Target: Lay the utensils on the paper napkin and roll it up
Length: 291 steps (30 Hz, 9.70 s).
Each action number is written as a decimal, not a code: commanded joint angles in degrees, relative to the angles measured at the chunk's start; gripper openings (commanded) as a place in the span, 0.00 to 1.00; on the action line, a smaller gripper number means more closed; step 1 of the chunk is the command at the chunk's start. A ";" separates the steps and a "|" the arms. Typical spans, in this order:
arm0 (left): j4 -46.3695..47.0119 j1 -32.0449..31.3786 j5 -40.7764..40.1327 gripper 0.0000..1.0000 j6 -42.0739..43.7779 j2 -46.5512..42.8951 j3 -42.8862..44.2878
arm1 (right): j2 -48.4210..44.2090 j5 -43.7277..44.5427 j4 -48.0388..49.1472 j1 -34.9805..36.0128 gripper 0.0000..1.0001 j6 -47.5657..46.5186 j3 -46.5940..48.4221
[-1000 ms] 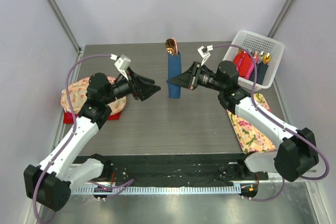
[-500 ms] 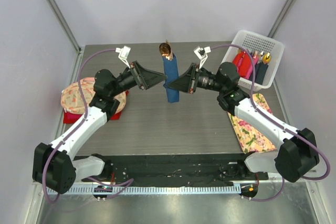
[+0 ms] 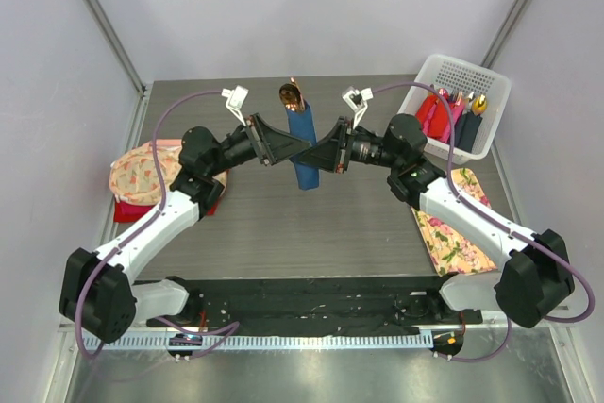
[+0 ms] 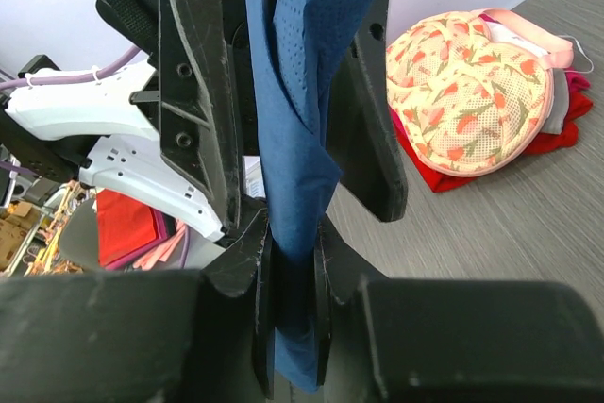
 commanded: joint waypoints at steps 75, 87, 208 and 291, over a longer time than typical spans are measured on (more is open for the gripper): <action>7.74 1.38 2.16 0.00 -1.37 2.09 -0.24 | 0.10 -3.33 -11.60 -7.24 0.58 0.82 9.62; 8.35 1.39 2.33 0.00 -1.81 2.53 0.29 | 0.53 -4.91 -9.59 -7.16 0.01 2.04 7.86; 1.85 2.53 6.73 1.00 2.32 4.82 -0.76 | 9.14 -9.74 7.29 -42.73 0.01 22.26 5.47; 5.71 7.27 10.07 1.00 -0.75 14.75 -2.34 | 62.50 18.91 -42.81 -51.36 0.56 -33.38 55.15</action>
